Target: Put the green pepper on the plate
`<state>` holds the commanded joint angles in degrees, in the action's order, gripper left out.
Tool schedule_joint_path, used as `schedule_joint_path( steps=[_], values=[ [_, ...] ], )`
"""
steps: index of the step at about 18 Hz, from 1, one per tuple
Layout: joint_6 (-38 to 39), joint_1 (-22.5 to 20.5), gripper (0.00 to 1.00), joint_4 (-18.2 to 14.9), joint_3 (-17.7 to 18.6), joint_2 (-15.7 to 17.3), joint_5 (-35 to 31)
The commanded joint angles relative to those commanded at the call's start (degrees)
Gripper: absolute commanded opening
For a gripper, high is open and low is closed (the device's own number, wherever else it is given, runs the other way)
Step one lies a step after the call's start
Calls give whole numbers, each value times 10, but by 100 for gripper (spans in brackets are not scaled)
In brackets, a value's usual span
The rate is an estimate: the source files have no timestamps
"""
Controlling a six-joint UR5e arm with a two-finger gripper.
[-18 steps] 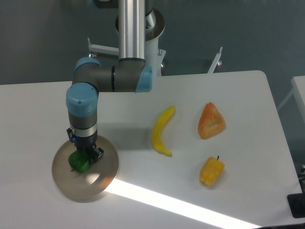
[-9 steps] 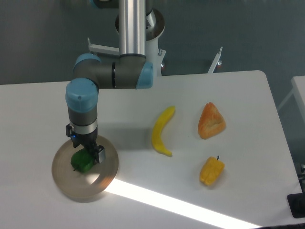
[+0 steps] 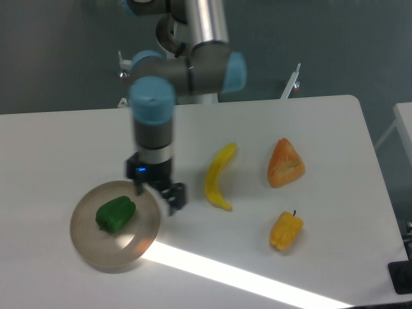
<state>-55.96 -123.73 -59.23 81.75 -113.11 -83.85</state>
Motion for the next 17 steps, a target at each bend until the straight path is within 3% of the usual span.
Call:
schedule_joint_path(
  steps=[3,9,17],
  values=[
    [-58,-43,100,-2,-25,-24,-1],
    [-62,-44,100,-16,-83,-73,-98],
    [-60,-41,100,-21,-93,-88,-101]
  ],
)
